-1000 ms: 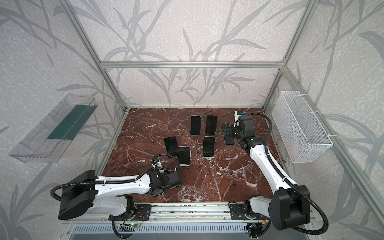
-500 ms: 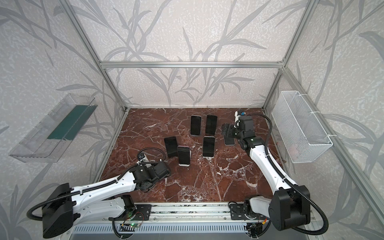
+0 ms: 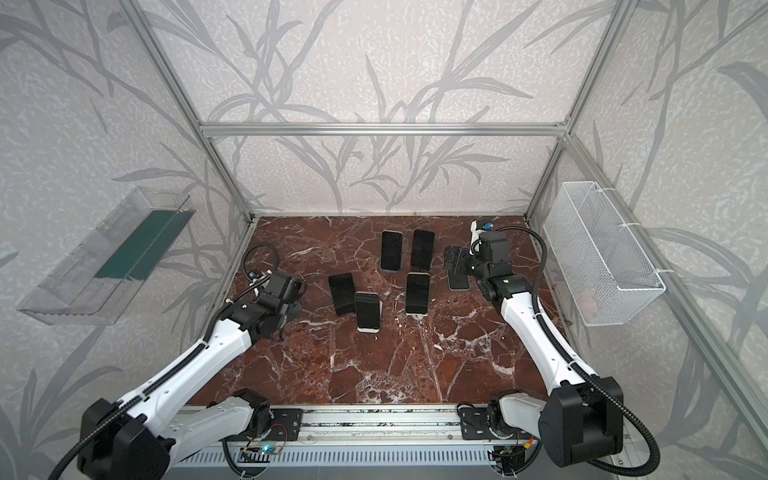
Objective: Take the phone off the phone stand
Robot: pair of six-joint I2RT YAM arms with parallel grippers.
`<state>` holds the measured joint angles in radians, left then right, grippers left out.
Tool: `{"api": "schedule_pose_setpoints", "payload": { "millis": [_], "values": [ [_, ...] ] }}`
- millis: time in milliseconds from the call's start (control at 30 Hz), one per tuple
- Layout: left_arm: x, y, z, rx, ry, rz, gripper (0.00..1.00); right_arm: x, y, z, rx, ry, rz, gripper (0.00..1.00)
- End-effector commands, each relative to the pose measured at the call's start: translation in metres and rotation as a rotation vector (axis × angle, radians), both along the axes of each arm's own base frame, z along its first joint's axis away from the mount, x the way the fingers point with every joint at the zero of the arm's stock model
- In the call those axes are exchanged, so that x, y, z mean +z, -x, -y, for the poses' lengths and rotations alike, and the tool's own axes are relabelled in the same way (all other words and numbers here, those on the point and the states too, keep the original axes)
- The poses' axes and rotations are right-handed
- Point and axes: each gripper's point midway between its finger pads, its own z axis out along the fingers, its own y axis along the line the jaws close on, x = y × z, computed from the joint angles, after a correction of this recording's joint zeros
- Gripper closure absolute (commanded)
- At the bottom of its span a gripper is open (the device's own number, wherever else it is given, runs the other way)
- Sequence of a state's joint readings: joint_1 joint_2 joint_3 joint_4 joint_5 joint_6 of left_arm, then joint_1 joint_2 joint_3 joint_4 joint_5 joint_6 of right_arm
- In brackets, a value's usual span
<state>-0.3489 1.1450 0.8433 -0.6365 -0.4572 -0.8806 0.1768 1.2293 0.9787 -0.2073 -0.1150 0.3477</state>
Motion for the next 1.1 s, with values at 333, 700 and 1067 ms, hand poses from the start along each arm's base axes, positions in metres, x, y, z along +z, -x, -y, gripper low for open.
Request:
{"api": "schedule_pose_setpoints", "payload": {
  "millis": [333, 700, 1067],
  "values": [
    [-0.002, -0.165, 0.000, -0.175, -0.051, 0.058, 0.56, 0.007, 0.001, -0.004, 0.019, -0.017, 0.026, 0.08],
    [-0.050, -0.219, -0.001, -0.230, -0.050, -0.086, 0.56, 0.004, 0.001, -0.007, 0.034, -0.021, 0.022, 0.08],
    [-0.081, -0.227, -0.002, -0.250, -0.012, -0.209, 0.50, -0.002, -0.001, -0.004, 0.022, 0.003, 0.001, 0.08]
  ]
}}
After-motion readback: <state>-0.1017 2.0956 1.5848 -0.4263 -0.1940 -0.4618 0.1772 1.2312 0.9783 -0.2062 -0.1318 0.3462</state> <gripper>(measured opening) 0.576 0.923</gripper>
